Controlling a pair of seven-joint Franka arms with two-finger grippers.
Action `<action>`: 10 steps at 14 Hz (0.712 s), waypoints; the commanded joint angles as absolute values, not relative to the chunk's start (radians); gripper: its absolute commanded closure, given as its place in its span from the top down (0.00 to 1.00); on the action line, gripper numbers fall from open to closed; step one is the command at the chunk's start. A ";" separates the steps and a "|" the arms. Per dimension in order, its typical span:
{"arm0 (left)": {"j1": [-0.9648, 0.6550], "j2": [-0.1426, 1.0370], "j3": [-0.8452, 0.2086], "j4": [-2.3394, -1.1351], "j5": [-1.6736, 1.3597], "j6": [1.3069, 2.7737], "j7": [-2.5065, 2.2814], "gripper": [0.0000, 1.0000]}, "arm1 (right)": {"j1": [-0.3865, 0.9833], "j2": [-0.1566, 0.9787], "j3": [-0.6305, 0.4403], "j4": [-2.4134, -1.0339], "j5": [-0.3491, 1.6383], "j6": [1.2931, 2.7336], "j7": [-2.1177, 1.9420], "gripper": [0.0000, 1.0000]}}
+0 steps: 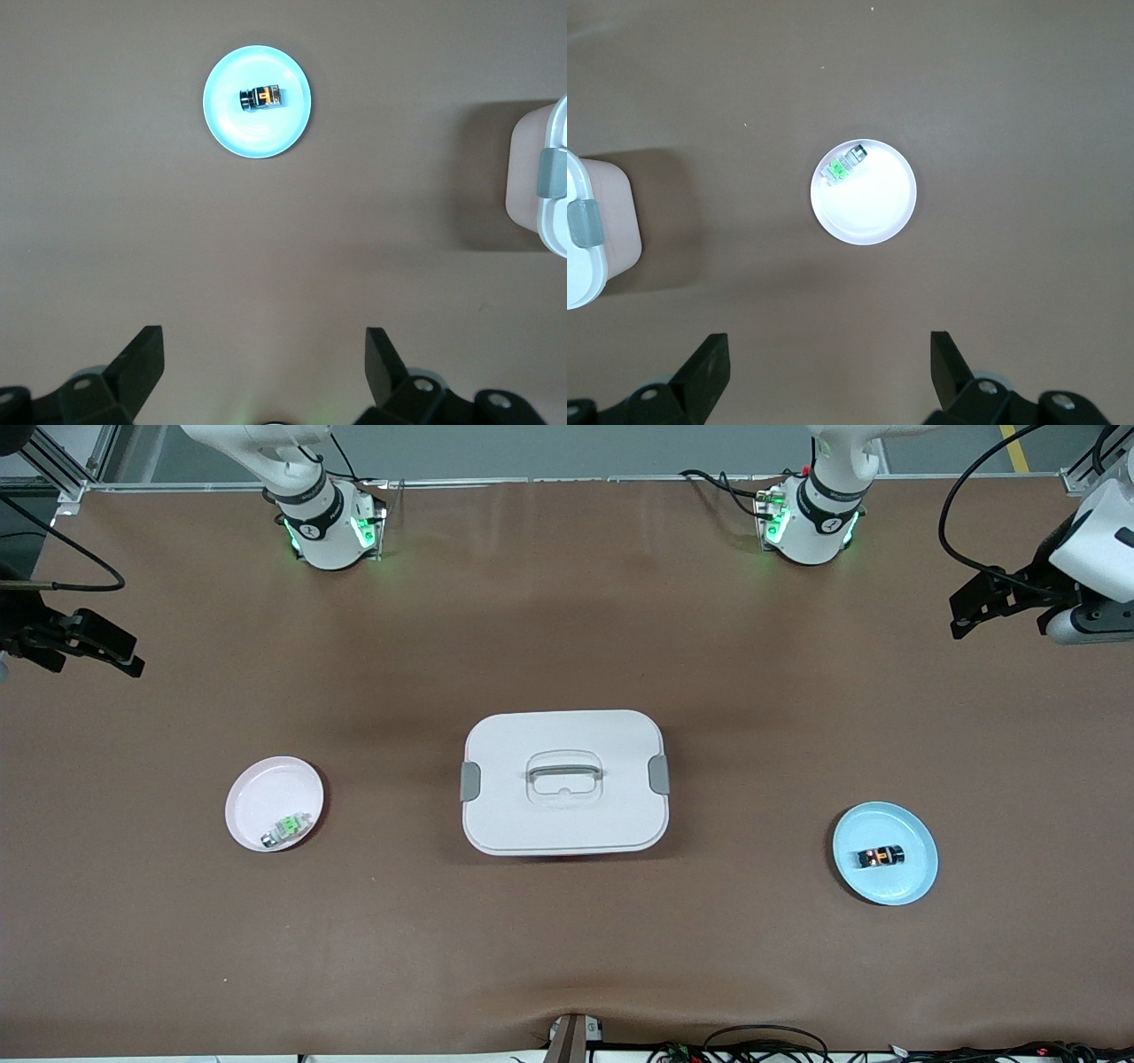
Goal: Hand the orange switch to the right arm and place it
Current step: 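Move the left gripper down over the orange switch on the blue plate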
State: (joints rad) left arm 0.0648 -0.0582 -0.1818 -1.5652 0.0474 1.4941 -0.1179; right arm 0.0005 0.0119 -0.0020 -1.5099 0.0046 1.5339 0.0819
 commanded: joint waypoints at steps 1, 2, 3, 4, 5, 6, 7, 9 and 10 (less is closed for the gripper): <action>0.075 -0.051 -0.187 -1.540 0.031 1.474 -0.106 1.00 | 0.002 0.005 -0.006 -1.506 0.003 1.523 0.080 1.00; 0.077 -0.051 -0.187 -1.539 0.031 1.474 -0.106 1.00 | 0.002 0.005 -0.008 -1.506 0.003 1.523 0.080 1.00; 0.077 -0.051 -0.187 -1.539 0.031 1.474 -0.106 1.00 | 0.002 0.005 -0.008 -1.506 0.003 1.523 0.080 1.00; 0.078 -0.049 -0.187 -1.539 0.031 1.474 -0.106 1.00 | 0.002 0.005 -0.008 -1.506 0.005 1.523 0.080 1.00; 0.078 -0.046 -0.187 -1.539 0.035 1.474 -0.106 1.00 | 0.000 0.006 -0.008 -1.506 0.005 1.523 0.081 1.00; 0.078 -0.038 -0.187 -1.537 0.040 1.474 -0.104 1.00 | 0.000 0.005 -0.009 -1.506 0.003 1.523 0.081 1.00; 0.080 -0.034 -0.187 -1.539 0.035 1.474 -0.104 1.00 | -0.002 0.006 -0.009 -1.506 0.003 1.523 0.087 1.00; 0.092 -0.012 -0.187 -1.539 0.035 1.476 -0.106 1.00 | -0.012 0.012 -0.012 -1.506 0.003 1.522 0.095 1.00; 0.107 0.003 -0.187 -1.542 0.034 1.477 -0.104 1.00 | -0.034 0.012 -0.012 -1.506 0.005 1.516 0.091 1.00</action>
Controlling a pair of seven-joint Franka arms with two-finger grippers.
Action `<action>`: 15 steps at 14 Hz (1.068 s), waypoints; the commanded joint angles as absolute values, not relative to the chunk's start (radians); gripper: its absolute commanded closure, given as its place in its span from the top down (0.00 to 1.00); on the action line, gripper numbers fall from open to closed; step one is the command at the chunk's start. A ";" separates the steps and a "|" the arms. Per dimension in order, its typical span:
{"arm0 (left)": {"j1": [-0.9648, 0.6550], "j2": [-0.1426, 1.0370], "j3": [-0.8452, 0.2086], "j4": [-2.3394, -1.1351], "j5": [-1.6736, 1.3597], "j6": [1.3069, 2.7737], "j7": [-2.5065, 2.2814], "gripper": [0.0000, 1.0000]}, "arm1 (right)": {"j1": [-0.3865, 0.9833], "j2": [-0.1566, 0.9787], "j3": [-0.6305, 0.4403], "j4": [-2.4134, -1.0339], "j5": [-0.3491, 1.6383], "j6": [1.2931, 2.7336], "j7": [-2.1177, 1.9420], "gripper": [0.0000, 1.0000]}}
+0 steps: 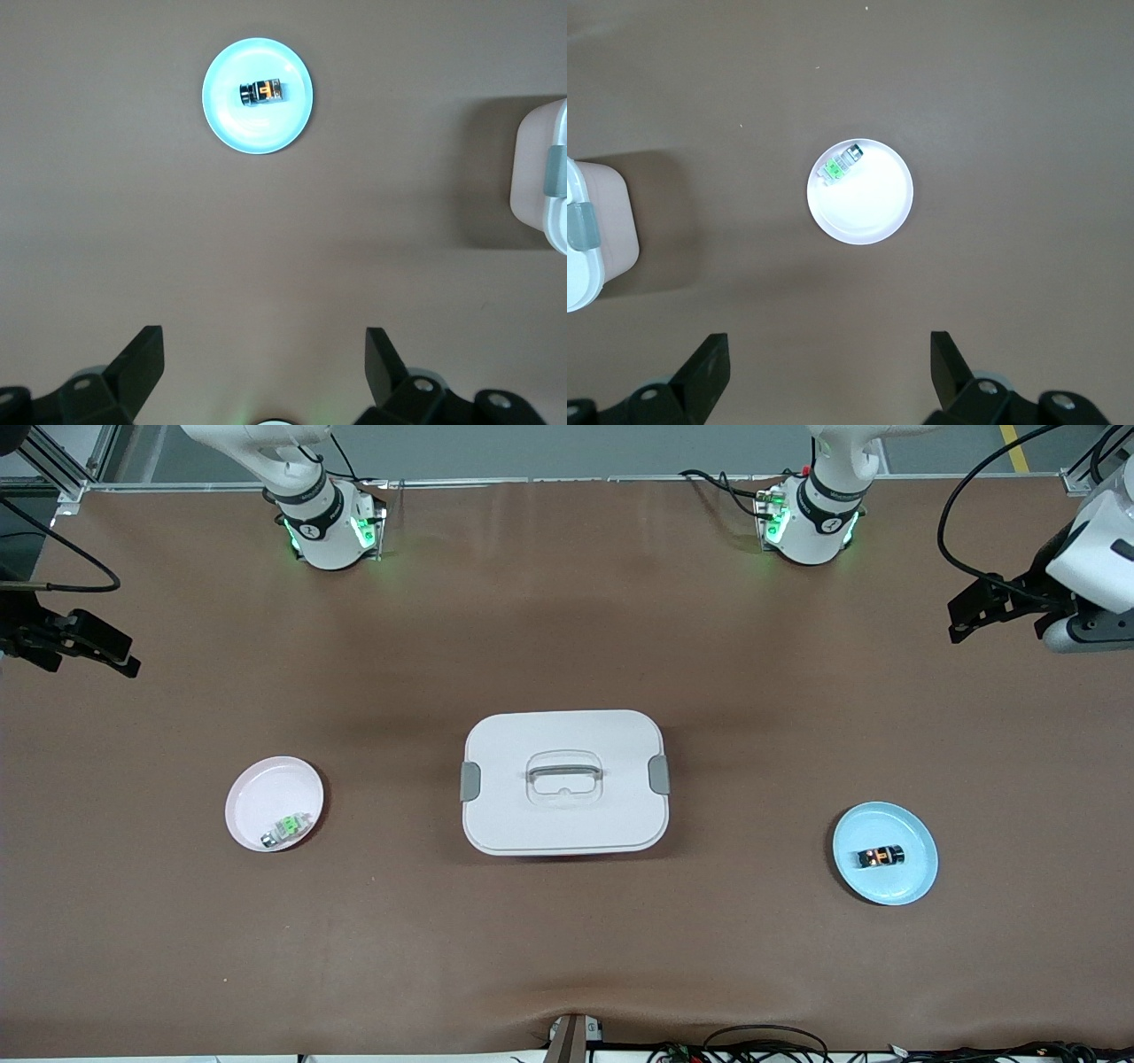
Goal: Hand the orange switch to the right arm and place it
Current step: 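Move the left gripper down over the orange switch on the blue plate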
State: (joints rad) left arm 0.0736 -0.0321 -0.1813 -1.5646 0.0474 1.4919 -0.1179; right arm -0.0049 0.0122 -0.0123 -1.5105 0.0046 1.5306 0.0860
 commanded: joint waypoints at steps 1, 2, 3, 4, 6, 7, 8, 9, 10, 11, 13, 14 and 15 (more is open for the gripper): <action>0.112 0.020 -0.187 -1.542 0.034 1.477 -0.097 1.00 | -0.044 0.017 -0.011 -1.506 0.005 1.514 0.087 1.00; 0.117 0.031 -0.186 -1.548 0.043 1.486 -0.089 1.00 | -0.046 0.031 -0.011 -1.506 0.005 1.509 0.083 1.00; 0.123 0.050 -0.187 -1.546 0.044 1.503 -0.087 1.00 | -0.046 0.029 -0.009 -1.505 0.006 1.508 0.078 1.00; 0.124 0.067 -0.187 -1.548 0.046 1.517 -0.087 1.00 | -0.043 0.028 -0.009 -1.505 0.006 1.509 0.080 1.00; 0.144 0.089 -0.187 -1.555 0.048 1.551 -0.086 1.00 | -0.043 0.026 -0.009 -1.496 0.006 1.508 0.080 1.00; 0.150 0.107 -0.187 -1.555 0.048 1.572 -0.083 1.00 | -0.044 0.025 -0.009 -1.494 0.006 1.496 0.078 1.00; 0.150 0.127 -0.187 -1.557 0.048 1.588 -0.083 1.00 | -0.044 0.025 -0.009 -1.494 0.005 1.477 0.077 1.00; 0.150 0.146 -0.187 -1.560 0.048 1.617 -0.080 1.00 | -0.044 0.025 -0.009 -1.493 0.005 1.457 0.075 1.00; 0.155 0.159 -0.187 -1.562 0.048 1.644 -0.071 1.00 | -0.041 0.023 -0.006 -1.491 0.005 1.445 0.075 1.00; 0.169 0.181 -0.187 -1.562 0.048 1.670 -0.051 1.00 | -0.041 0.023 -0.006 -1.493 0.003 1.437 0.080 1.00; 0.178 0.224 -0.187 -1.563 0.048 1.722 -0.020 1.00 | -0.041 0.025 -0.006 -1.493 0.006 1.434 0.083 1.00; 0.179 0.242 -0.186 -1.565 0.048 1.747 -0.017 1.00 | -0.040 0.025 -0.006 -1.494 0.014 1.431 0.090 1.00; 0.181 0.262 -0.186 -1.565 0.048 1.768 -0.017 1.00 | -0.043 0.025 -0.006 -1.497 0.037 1.431 0.092 1.00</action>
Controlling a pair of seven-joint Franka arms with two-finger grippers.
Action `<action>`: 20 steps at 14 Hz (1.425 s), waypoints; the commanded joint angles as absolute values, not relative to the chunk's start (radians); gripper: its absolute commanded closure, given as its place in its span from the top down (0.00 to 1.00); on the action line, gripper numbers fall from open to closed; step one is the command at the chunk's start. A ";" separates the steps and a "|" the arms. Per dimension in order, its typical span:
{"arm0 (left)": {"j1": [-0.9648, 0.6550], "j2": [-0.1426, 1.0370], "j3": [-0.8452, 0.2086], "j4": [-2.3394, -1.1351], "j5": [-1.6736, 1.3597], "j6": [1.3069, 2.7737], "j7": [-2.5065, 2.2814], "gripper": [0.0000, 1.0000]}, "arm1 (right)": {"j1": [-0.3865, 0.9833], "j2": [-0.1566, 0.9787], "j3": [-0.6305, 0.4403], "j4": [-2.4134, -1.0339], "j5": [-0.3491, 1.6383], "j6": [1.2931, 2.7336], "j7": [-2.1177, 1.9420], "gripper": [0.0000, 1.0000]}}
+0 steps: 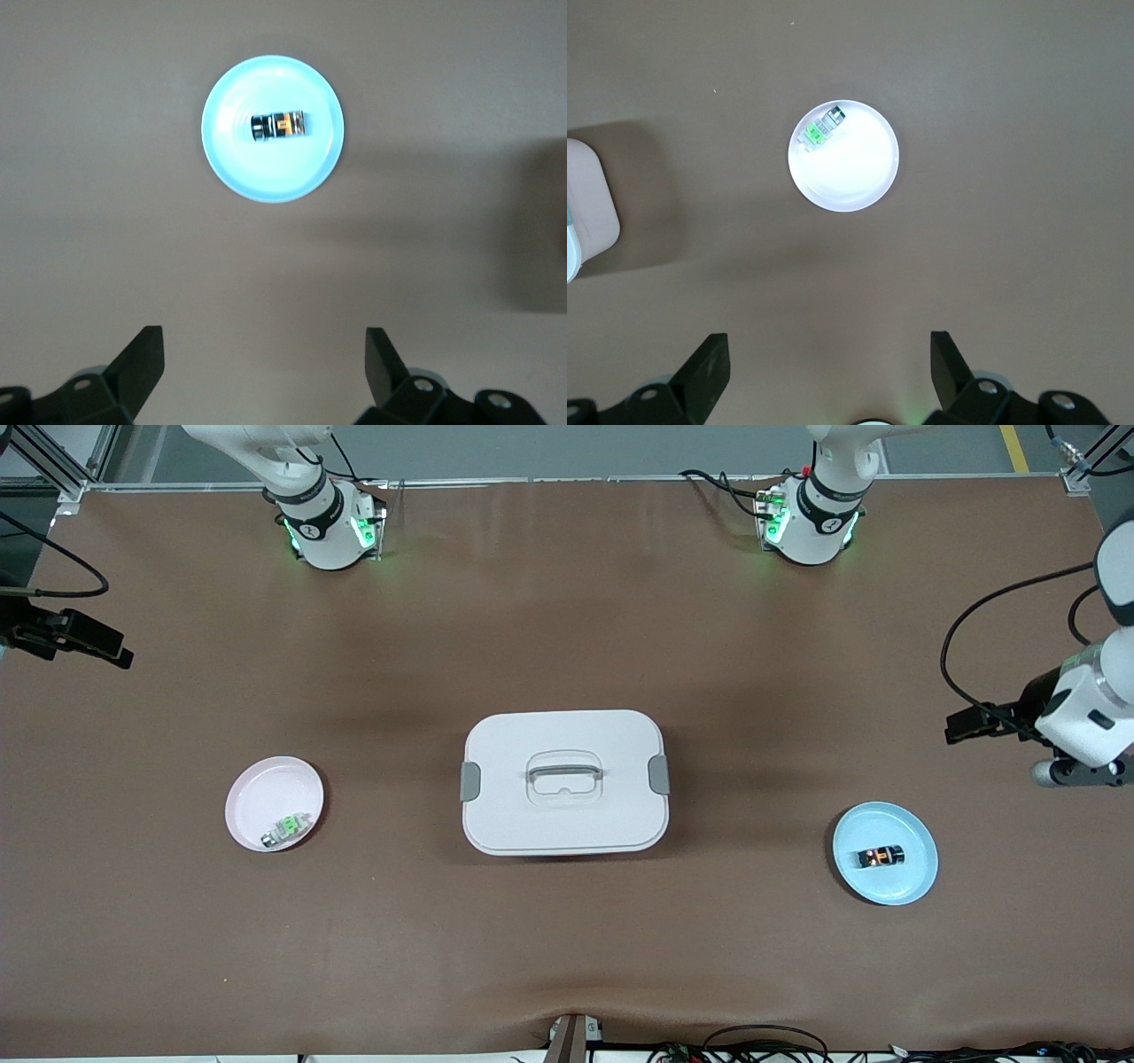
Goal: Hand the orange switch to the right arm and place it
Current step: 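Move the left gripper down over the orange switch on the blue plate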
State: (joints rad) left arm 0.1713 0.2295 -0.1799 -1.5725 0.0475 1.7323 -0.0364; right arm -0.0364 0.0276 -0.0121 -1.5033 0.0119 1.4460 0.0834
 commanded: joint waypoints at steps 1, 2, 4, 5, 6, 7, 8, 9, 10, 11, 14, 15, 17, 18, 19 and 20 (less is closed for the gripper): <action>0.183 0.279 -0.186 -1.569 0.049 1.790 -0.014 1.00 | -0.046 0.025 -0.009 -1.497 0.058 1.431 0.091 1.00; 0.193 0.293 -0.186 -1.574 0.054 1.810 -0.002 1.00 | -0.046 0.025 -0.009 -1.497 0.061 1.433 0.091 1.00; 0.206 0.319 -0.186 -1.597 0.054 1.873 0.043 1.00 | -0.045 0.023 -0.009 -1.497 0.063 1.434 0.089 1.00; 0.212 0.330 -0.186 -1.611 0.054 1.905 0.043 1.00 | -0.044 0.023 -0.009 -1.497 0.063 1.436 0.087 1.00; 0.213 0.337 -0.186 -1.629 0.054 1.934 0.043 1.00 | -0.044 0.021 -0.009 -1.497 0.063 1.439 0.084 1.00; 0.212 0.344 -0.186 -1.643 0.055 1.965 0.043 1.00 | -0.044 0.018 -0.009 -1.497 0.063 1.443 0.081 1.00; 0.212 0.357 -0.186 -1.649 0.055 1.985 0.044 1.00 | -0.044 0.018 -0.009 -1.494 0.063 1.447 0.080 1.00; 0.209 0.376 -0.186 -1.651 0.067 1.997 0.043 1.00 | -0.044 0.018 -0.009 -1.494 0.063 1.447 0.078 1.00; 0.201 0.400 -0.187 -1.648 0.096 2.005 0.032 1.00 | -0.044 0.018 -0.009 -1.493 0.063 1.447 0.077 1.00; 0.193 0.417 -0.187 -1.649 0.130 2.025 0.026 1.00 | -0.044 0.018 -0.009 -1.494 0.063 1.447 0.077 1.00; 0.192 0.472 -0.190 -1.651 0.160 2.086 0.026 1.00 | -0.046 0.018 -0.011 -1.494 0.063 1.447 0.077 1.00; 0.190 0.486 -0.192 -1.651 0.158 2.104 0.018 1.00 | -0.046 0.020 -0.011 -1.494 0.063 1.450 0.077 1.00; 0.192 0.512 -0.196 -1.652 0.155 2.141 -0.017 1.00 | -0.044 0.020 -0.009 -1.494 0.064 1.465 0.077 1.00; 0.192 0.521 -0.196 -1.657 0.152 2.163 -0.031 1.00 | -0.044 0.020 -0.009 -1.494 0.066 1.486 0.077 1.00; 0.192 0.535 -0.196 -1.657 0.150 2.183 -0.041 1.00 | -0.043 0.020 -0.009 -1.494 0.074 1.503 0.077 1.00; 0.192 0.548 -0.195 -1.657 0.152 2.201 -0.051 1.00 | -0.043 0.023 -0.009 -1.494 0.081 1.518 0.077 1.00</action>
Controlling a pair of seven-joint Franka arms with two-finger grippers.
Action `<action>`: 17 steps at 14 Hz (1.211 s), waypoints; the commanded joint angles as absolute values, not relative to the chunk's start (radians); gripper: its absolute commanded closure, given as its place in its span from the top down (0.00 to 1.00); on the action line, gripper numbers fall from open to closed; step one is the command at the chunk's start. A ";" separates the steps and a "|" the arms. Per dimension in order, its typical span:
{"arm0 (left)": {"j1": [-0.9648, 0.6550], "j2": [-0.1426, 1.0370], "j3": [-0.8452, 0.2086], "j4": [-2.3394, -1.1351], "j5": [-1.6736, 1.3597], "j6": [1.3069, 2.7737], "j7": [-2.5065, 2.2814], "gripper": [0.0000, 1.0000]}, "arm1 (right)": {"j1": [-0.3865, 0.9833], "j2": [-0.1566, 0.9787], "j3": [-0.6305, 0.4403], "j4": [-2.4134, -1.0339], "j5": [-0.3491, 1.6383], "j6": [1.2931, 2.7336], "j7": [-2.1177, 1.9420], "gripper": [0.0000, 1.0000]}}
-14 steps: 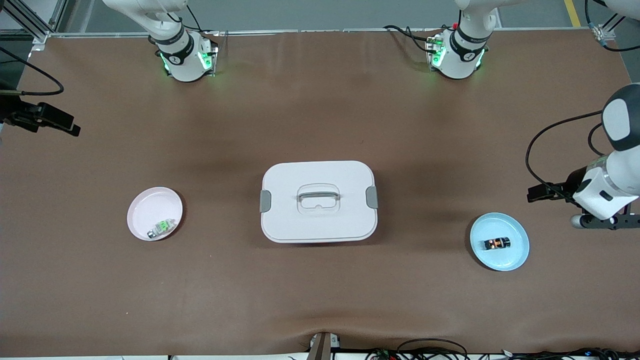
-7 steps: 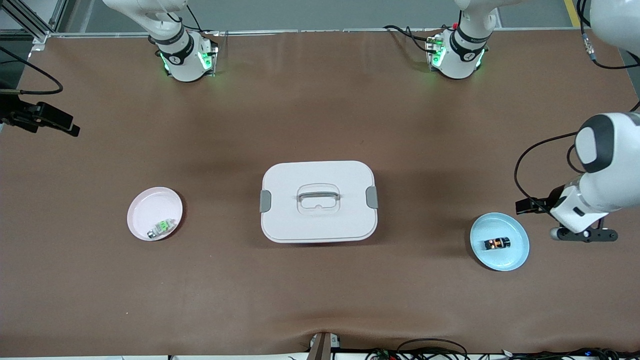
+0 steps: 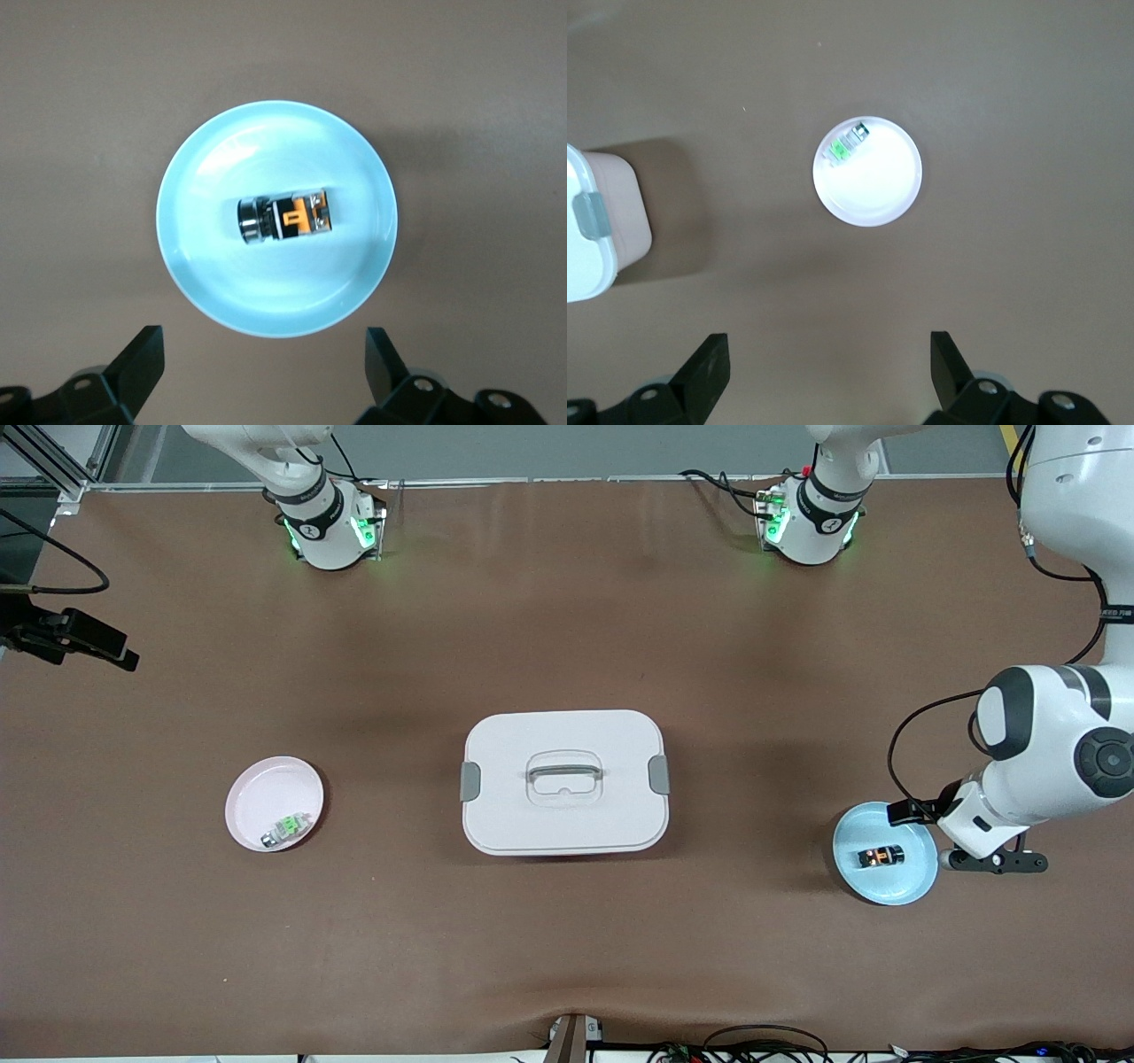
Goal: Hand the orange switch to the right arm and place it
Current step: 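Lower the left gripper and close it on the orange switch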
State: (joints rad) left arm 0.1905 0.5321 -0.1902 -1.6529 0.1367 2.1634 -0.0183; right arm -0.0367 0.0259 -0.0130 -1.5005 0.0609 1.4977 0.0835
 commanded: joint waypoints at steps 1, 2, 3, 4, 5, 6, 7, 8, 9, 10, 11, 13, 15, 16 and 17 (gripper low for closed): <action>0.192 0.558 -0.196 -1.657 0.152 2.218 -0.054 1.00 | -0.043 0.023 -0.009 -1.494 0.089 1.534 0.077 1.00; 0.193 0.569 -0.195 -1.658 0.152 2.238 -0.055 1.00 | -0.041 0.021 -0.008 -1.493 0.089 1.534 0.077 1.00; 0.193 0.578 -0.196 -1.658 0.150 2.253 -0.055 1.00 | -0.041 0.021 -0.008 -1.493 0.089 1.528 0.077 1.00; 0.193 0.590 -0.196 -1.658 0.146 2.269 -0.058 1.00 | -0.041 0.020 -0.008 -1.494 0.089 1.522 0.077 1.00; 0.193 0.601 -0.196 -1.657 0.146 2.287 -0.072 1.00 | -0.043 0.020 -0.008 -1.494 0.089 1.522 0.077 1.00; 0.189 0.612 -0.196 -1.657 0.146 2.304 -0.090 1.00 | -0.043 0.020 -0.008 -1.494 0.089 1.520 0.077 1.00; 0.187 0.624 -0.195 -1.657 0.147 2.322 -0.098 1.00 | -0.044 0.020 -0.009 -1.494 0.089 1.520 0.077 1.00; 0.187 0.635 -0.196 -1.658 0.147 2.344 -0.098 1.00 | -0.044 0.018 -0.011 -1.494 0.089 1.520 0.077 1.00; 0.187 0.641 -0.195 -1.658 0.147 2.356 -0.098 1.00 | -0.046 0.018 -0.011 -1.494 0.089 1.519 0.077 1.00; 0.187 0.644 -0.195 -1.658 0.147 2.365 -0.098 1.00 | -0.046 0.018 -0.011 -1.494 0.087 1.513 0.077 1.00; 0.187 0.646 -0.195 -1.657 0.146 2.368 -0.098 1.00 | -0.046 0.015 -0.012 -1.494 0.083 1.509 0.077 1.00; 0.187 0.661 -0.195 -1.657 0.153 2.396 -0.098 1.00 | -0.048 0.009 -0.012 -1.491 0.074 1.503 0.074 1.00; 0.187 0.681 -0.195 -1.657 0.155 2.422 -0.098 1.00 | -0.045 0.011 -0.009 -1.490 0.042 1.506 0.074 1.00; 0.187 0.692 -0.195 -1.657 0.156 2.433 -0.098 1.00 | -0.038 0.011 -0.003 -1.489 0.014 1.506 0.074 1.00; 0.187 0.698 -0.193 -1.657 0.158 2.440 -0.098 1.00 | -0.031 0.011 -0.002 -1.489 0.002 1.506 0.074 1.00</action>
State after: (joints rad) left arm 0.1860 0.6813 -0.1907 -1.6559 0.1367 2.4093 -0.0807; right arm -0.0362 0.0192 -0.0124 -1.4978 0.0357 1.5197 0.0804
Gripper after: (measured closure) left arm 0.000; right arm 0.000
